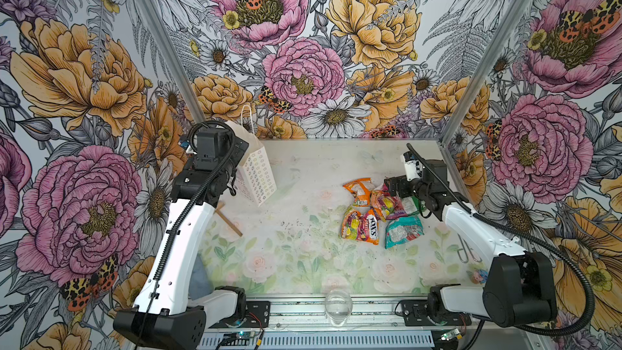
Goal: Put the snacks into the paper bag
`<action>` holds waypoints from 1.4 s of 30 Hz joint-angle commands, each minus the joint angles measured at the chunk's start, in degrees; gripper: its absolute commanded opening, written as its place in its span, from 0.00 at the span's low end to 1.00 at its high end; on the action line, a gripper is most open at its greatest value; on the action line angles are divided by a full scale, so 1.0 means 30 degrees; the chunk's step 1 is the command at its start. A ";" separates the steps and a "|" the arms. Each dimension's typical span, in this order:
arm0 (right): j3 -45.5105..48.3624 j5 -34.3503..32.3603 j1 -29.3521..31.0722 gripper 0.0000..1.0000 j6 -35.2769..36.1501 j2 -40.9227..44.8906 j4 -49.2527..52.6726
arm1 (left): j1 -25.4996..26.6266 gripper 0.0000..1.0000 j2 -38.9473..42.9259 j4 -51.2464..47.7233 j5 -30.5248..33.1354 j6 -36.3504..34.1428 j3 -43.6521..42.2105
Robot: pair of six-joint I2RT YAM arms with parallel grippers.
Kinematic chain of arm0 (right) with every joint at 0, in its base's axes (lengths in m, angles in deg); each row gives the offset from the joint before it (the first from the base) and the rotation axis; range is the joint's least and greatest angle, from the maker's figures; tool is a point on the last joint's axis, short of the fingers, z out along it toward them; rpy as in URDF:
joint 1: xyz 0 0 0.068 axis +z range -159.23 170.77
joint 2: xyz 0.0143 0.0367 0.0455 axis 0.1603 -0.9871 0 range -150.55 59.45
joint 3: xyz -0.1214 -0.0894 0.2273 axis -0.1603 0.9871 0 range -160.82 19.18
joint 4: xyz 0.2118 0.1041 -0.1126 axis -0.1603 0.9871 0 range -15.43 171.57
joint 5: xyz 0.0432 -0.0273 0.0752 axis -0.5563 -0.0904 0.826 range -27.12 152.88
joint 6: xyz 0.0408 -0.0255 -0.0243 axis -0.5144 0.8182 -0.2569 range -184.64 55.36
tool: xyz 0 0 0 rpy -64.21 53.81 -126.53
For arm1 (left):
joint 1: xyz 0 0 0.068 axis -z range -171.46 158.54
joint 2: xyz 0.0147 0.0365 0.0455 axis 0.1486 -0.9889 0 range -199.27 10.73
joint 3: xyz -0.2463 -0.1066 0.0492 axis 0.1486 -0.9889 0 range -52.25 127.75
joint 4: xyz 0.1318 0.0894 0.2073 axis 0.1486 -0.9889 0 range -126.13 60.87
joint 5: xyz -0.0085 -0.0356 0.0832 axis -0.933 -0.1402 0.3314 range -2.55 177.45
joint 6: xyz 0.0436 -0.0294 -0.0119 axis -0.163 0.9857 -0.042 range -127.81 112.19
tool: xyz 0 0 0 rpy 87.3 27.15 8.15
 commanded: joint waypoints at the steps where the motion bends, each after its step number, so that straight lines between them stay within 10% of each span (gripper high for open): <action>1: 0.0040 -0.0325 0.0154 0.97 0.0395 -0.0290 -0.0099 | -0.0156 0.99 -0.0653 -0.0599 0.0137 -0.0104 0.0560; 42: 0.0202 -0.0719 0.0141 0.97 0.0590 -0.1477 -0.0076 | -0.0914 0.99 -0.4218 -0.0950 0.1366 -0.1032 0.0937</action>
